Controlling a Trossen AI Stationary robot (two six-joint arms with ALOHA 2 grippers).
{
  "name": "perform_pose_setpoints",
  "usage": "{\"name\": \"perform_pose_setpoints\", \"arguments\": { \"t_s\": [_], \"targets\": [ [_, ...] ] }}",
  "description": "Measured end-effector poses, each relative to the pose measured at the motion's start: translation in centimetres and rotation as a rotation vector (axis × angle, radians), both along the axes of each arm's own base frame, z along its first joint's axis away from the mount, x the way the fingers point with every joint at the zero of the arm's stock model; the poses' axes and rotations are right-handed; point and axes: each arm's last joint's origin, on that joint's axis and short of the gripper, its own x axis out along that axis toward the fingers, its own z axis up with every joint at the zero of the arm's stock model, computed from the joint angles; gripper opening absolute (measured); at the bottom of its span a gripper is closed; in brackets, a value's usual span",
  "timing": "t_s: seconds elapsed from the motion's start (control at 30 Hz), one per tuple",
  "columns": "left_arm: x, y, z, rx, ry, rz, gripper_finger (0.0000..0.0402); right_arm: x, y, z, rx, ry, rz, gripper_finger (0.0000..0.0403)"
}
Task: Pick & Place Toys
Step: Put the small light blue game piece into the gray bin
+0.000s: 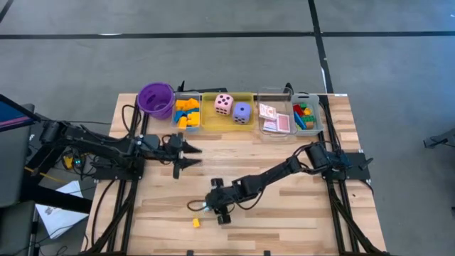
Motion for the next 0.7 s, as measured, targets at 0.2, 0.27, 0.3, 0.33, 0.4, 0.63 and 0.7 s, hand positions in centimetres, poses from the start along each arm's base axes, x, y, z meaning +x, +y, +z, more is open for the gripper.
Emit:
{"name": "perform_pose_setpoints", "arguments": {
  "t_s": [0.2, 0.27, 0.3, 0.33, 0.4, 0.63, 0.7],
  "targets": [
    [-1.0, 1.6, 1.3, 0.161, -0.058, 0.217, 0.0191, -1.1, -1.7, 1.5, -0.104, 0.082, -0.238, 0.0143],
    [-1.7, 1.9, 1.8, 0.17, -0.077, 0.251, 0.0191, -1.5, -2.1, 2.9, -0.122, 0.079, -0.308, 0.0141],
    [-2.1, 2.0, 2.0, 0.17, -0.084, 0.255, 0.0191, -1.9, -2.3, 3.8, -0.137, 0.082, -0.343, 0.0141],
    [-2.4, 2.0, 2.3, 0.168, -0.1, 0.258, 0.0191, -2.3, -2.6, 4.6, -0.157, 0.09, -0.371, 0.0141],
    [-3.2, 2.0, 2.8, 0.166, -0.121, 0.26, 0.0191, -3.1, -3.1, 6.3, -0.201, 0.082, -0.441, 0.0146],
    [-5.7, 2.1, 4.0, 0.156, -0.186, 0.266, 0.0191, -8.2, -4.7, 13.5, -0.359, 0.014, -0.751, 0.0145],
    [-6.2, 2.1, 4.0, 0.156, -0.186, 0.266, 0.0191, -10.3, -5.1, 14.8, -0.391, -0.011, -0.86, 0.0141]
  ]
}}
